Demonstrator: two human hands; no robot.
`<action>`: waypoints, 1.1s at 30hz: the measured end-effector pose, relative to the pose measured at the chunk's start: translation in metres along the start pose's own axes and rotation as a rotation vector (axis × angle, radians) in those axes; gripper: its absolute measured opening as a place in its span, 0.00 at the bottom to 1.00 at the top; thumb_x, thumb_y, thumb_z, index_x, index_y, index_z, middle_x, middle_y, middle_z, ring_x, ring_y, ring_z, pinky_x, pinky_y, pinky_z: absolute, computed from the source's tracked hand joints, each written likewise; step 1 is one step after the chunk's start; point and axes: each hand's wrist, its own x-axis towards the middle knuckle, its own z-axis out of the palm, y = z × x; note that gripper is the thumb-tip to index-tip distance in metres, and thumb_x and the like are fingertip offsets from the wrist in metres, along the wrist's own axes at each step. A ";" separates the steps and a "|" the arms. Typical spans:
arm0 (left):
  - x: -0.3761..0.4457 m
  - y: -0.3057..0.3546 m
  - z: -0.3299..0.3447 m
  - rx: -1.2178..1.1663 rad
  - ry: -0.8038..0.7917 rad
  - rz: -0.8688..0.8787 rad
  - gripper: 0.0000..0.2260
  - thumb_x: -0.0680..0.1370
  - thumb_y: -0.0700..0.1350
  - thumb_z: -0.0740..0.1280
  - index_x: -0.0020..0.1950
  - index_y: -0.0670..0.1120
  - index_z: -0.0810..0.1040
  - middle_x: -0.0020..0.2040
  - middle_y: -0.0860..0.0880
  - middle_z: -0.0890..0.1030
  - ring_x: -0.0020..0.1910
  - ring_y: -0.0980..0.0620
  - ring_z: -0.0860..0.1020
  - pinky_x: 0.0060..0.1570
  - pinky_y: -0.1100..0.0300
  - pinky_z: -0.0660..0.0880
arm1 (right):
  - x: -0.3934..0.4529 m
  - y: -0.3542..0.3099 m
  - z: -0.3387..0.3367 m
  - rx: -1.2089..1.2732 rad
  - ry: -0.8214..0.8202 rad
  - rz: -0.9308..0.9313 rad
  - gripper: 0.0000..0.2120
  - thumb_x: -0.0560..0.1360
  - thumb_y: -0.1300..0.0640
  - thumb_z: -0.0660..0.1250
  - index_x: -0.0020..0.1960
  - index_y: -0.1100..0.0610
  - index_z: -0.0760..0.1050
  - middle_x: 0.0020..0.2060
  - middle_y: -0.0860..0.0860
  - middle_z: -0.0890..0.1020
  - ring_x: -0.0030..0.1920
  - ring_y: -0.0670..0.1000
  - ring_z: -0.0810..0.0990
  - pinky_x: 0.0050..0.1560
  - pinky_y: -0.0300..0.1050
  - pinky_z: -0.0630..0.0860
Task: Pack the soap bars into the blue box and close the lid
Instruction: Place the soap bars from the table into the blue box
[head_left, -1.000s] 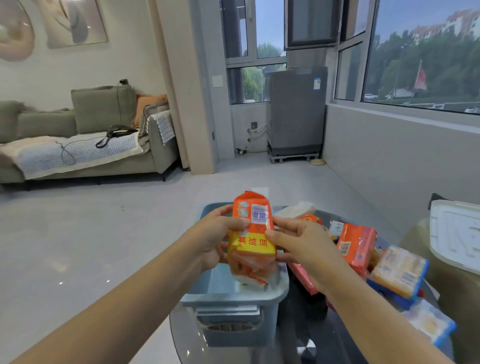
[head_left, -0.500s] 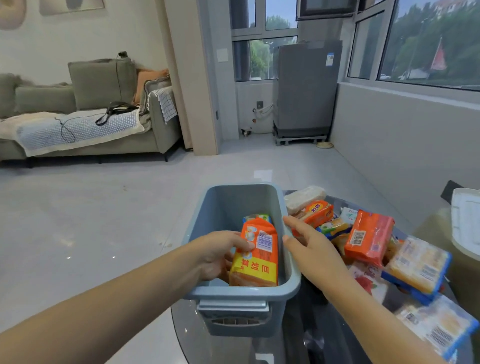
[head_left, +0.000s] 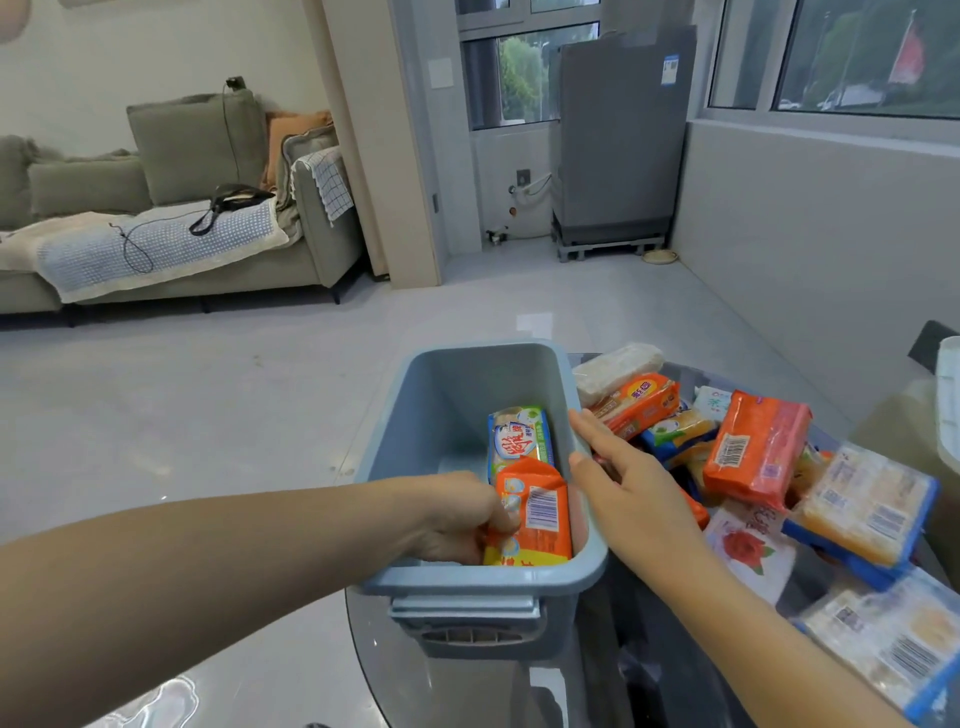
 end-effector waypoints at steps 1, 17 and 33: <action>0.002 0.000 0.000 0.024 0.013 -0.017 0.08 0.80 0.30 0.57 0.56 0.37 0.71 0.58 0.39 0.78 0.66 0.39 0.73 0.64 0.45 0.70 | 0.000 0.000 0.000 0.005 -0.002 0.001 0.22 0.79 0.55 0.57 0.72 0.44 0.60 0.73 0.42 0.62 0.58 0.35 0.64 0.31 0.21 0.70; 0.008 0.006 0.006 0.324 0.089 -0.078 0.15 0.80 0.37 0.61 0.67 0.42 0.68 0.66 0.42 0.76 0.65 0.43 0.75 0.62 0.49 0.73 | -0.001 0.001 -0.003 -0.023 -0.044 -0.001 0.23 0.80 0.55 0.56 0.73 0.44 0.58 0.74 0.42 0.60 0.42 0.28 0.65 0.30 0.17 0.66; -0.034 0.052 0.026 0.355 0.496 0.805 0.12 0.80 0.48 0.60 0.63 0.50 0.73 0.51 0.56 0.76 0.45 0.61 0.75 0.37 0.71 0.70 | 0.013 -0.004 -0.030 0.010 0.090 -0.081 0.17 0.78 0.54 0.59 0.66 0.48 0.70 0.56 0.41 0.77 0.53 0.38 0.75 0.42 0.26 0.71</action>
